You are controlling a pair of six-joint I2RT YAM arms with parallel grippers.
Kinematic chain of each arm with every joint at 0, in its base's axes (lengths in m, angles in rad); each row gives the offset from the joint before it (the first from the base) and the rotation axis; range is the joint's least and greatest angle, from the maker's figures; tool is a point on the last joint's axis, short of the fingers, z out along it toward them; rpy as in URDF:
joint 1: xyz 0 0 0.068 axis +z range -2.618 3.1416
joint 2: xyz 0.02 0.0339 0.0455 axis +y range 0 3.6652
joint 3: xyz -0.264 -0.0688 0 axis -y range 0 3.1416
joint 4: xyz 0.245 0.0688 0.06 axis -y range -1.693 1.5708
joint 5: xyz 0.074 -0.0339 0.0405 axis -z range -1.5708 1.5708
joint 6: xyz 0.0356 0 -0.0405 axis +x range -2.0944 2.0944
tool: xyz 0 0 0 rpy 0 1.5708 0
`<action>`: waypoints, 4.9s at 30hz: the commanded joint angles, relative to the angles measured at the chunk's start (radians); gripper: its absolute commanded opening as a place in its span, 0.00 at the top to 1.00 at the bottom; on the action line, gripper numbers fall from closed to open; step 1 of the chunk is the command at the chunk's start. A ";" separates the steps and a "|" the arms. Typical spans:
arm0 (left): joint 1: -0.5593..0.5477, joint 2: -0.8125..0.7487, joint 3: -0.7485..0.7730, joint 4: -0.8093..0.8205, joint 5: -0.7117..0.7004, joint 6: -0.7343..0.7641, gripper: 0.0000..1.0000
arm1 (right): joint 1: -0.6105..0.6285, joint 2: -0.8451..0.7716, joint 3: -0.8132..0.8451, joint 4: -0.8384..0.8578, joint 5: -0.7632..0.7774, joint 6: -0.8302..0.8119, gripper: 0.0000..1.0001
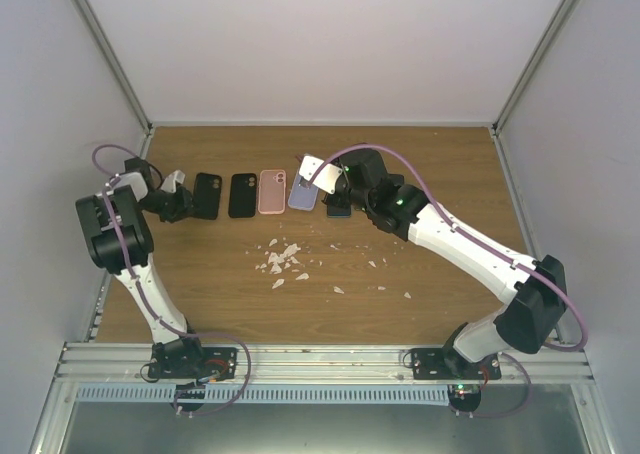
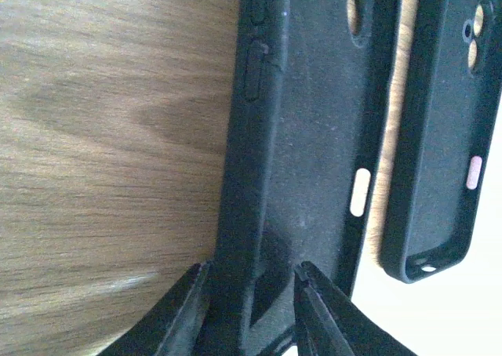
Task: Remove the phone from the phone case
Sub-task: Place the phone case at the center of the board, then place the phone at the center of the board.
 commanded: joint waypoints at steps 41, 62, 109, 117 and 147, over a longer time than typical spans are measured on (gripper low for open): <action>-0.357 -0.587 0.087 0.677 0.749 -0.821 0.01 | 0.043 -0.272 -0.284 0.708 0.099 -0.736 0.99; -0.618 -0.560 0.066 0.731 0.636 -0.899 0.35 | 0.137 -0.287 -0.418 1.040 0.155 -1.010 1.00; -0.545 -0.529 0.033 1.025 0.677 -0.988 1.00 | 0.047 -0.323 -0.369 0.631 0.136 -0.609 0.04; -0.529 -0.548 -0.001 1.060 0.689 -0.895 1.00 | -0.045 -0.310 -0.165 0.306 -0.012 -0.279 0.00; -0.596 -0.700 -0.234 1.332 0.614 -0.915 1.00 | -0.398 -0.103 0.141 -0.027 -1.095 0.830 0.30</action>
